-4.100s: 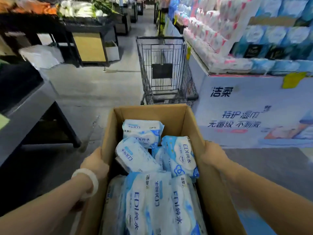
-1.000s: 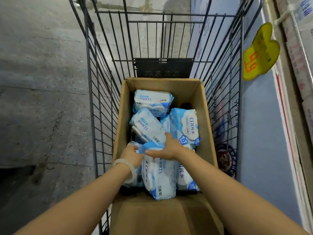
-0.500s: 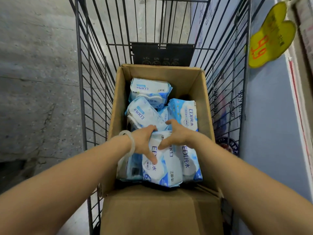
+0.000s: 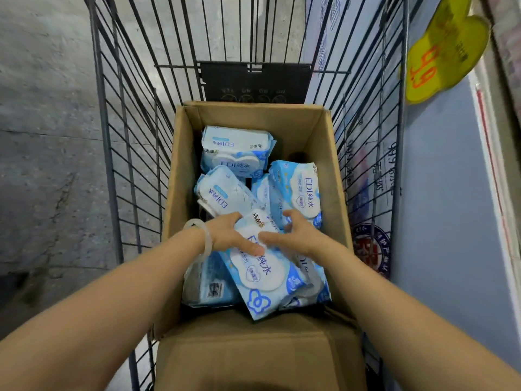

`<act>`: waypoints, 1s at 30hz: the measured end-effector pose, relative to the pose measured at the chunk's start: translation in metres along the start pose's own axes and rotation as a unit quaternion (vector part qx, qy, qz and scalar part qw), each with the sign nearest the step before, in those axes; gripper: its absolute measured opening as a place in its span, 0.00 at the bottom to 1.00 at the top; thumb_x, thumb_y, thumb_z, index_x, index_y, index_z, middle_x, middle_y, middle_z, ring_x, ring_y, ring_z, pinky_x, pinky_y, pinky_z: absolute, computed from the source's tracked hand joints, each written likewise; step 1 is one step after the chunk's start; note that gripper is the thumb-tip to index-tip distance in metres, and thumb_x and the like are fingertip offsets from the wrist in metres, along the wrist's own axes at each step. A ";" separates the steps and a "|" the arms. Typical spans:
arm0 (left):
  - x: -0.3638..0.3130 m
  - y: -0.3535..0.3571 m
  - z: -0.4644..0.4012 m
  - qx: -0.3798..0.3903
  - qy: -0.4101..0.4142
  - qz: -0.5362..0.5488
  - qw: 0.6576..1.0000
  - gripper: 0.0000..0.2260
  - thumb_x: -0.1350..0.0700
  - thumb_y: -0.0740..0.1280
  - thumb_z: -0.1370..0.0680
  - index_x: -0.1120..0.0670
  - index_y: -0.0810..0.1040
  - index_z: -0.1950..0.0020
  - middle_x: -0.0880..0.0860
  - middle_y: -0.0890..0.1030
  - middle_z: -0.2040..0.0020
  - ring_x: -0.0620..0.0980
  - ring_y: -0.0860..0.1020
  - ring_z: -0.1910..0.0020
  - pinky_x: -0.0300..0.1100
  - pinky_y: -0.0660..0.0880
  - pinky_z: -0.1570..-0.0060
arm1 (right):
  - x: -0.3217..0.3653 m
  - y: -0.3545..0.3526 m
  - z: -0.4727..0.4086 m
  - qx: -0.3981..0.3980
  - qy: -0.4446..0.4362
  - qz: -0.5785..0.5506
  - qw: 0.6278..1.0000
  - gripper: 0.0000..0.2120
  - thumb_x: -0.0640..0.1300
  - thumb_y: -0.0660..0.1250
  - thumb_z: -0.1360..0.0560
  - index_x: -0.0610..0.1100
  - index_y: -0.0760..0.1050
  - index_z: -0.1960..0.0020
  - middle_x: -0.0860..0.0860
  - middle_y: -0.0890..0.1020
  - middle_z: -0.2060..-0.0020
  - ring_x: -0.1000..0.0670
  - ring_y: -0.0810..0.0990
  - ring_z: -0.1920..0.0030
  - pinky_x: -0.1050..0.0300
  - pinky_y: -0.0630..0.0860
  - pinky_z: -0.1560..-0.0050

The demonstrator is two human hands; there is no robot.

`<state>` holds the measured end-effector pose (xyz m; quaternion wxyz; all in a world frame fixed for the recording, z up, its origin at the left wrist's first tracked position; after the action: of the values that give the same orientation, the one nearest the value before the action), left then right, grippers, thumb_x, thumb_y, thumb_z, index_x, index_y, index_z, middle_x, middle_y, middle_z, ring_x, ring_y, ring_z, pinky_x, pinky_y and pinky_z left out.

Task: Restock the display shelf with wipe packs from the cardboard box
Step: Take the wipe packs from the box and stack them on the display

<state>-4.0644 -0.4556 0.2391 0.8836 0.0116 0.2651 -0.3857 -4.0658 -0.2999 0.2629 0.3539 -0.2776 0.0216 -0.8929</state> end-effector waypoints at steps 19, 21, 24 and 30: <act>0.014 0.023 -0.002 -0.069 -0.029 0.092 0.993 0.53 0.24 0.72 0.52 0.55 0.74 0.36 0.52 0.82 0.42 0.51 0.81 0.47 0.48 0.77 0.42 | -0.099 0.018 0.023 -0.090 0.177 -0.152 0.968 0.61 0.76 0.73 0.66 0.50 0.74 0.37 0.46 0.76 0.39 0.44 0.79 0.43 0.52 0.82 0.60; 0.021 0.029 0.006 -0.060 -0.035 0.106 0.992 0.49 0.24 0.70 0.49 0.53 0.76 0.37 0.50 0.81 0.42 0.51 0.80 0.45 0.47 0.75 0.40 | -0.105 0.022 0.018 -0.105 0.167 -0.189 0.962 0.60 0.74 0.76 0.69 0.49 0.75 0.39 0.46 0.78 0.40 0.43 0.79 0.42 0.44 0.82 0.52; 0.033 0.037 0.024 -0.088 -0.043 0.202 0.974 0.36 0.31 0.74 0.42 0.55 0.79 0.44 0.51 0.83 0.47 0.51 0.80 0.47 0.45 0.74 0.40 | -0.105 0.029 0.015 -0.117 0.104 -0.298 0.942 0.57 0.63 0.81 0.72 0.47 0.77 0.45 0.43 0.80 0.45 0.41 0.83 0.47 0.38 0.82 0.55; 0.031 0.037 0.067 -0.164 0.029 0.351 0.921 0.41 0.38 0.81 0.47 0.58 0.75 0.42 0.55 0.82 0.44 0.53 0.81 0.48 0.51 0.76 0.41 | -0.047 0.018 0.089 -0.199 -0.020 -0.333 0.921 0.51 0.35 0.83 0.43 0.45 0.57 0.28 0.49 0.77 0.43 0.47 0.79 0.43 0.49 0.78 0.43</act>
<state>-3.9907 -0.4657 0.2747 0.9438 -0.0299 0.3292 -0.0015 -3.9812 -0.2693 0.3116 -0.0260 -0.3512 0.0978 -0.9308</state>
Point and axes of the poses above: each hand's wrist, its own z-axis away from the middle knuckle, its own y-axis out of the palm, x = y × z, the point moved 8 cm from there along -z, towards the middle knuckle
